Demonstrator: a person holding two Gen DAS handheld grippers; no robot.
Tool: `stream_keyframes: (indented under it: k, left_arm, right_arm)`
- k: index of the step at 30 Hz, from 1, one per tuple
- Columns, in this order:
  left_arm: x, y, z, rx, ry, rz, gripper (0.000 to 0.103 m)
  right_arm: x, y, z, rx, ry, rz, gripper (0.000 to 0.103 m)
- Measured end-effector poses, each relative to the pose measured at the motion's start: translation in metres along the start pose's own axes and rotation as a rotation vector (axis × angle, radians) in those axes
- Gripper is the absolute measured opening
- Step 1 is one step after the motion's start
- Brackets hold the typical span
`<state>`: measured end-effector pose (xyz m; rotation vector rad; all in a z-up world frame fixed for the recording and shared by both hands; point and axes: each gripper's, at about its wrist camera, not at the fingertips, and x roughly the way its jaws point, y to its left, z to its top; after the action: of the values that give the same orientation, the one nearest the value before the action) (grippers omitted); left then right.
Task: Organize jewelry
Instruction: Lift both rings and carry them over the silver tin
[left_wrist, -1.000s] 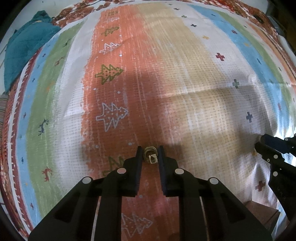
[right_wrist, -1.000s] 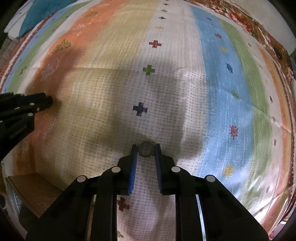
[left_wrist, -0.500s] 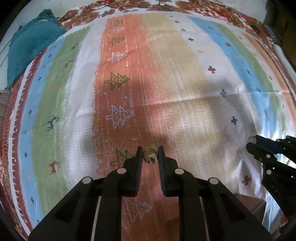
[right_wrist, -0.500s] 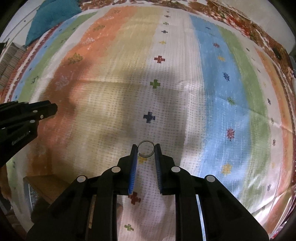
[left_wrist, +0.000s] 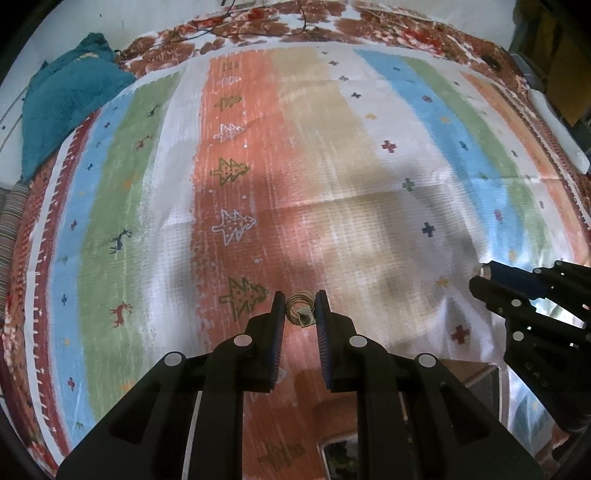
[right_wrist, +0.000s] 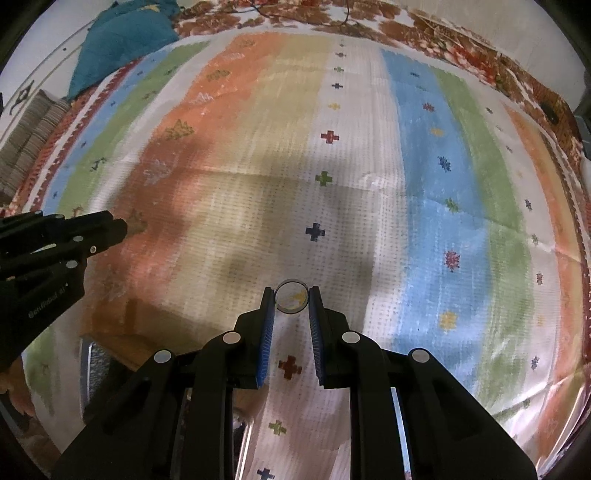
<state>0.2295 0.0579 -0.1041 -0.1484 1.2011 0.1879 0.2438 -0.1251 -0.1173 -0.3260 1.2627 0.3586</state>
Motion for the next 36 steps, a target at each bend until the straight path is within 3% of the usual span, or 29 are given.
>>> stream_keyframes:
  k: [36]
  left_arm:
    - [-0.075,-0.024,-0.059,0.050,-0.105,-0.092,0.016]
  right_arm:
    - [-0.060,0.038,-0.041,-0.088,-0.095,0.043,0.020]
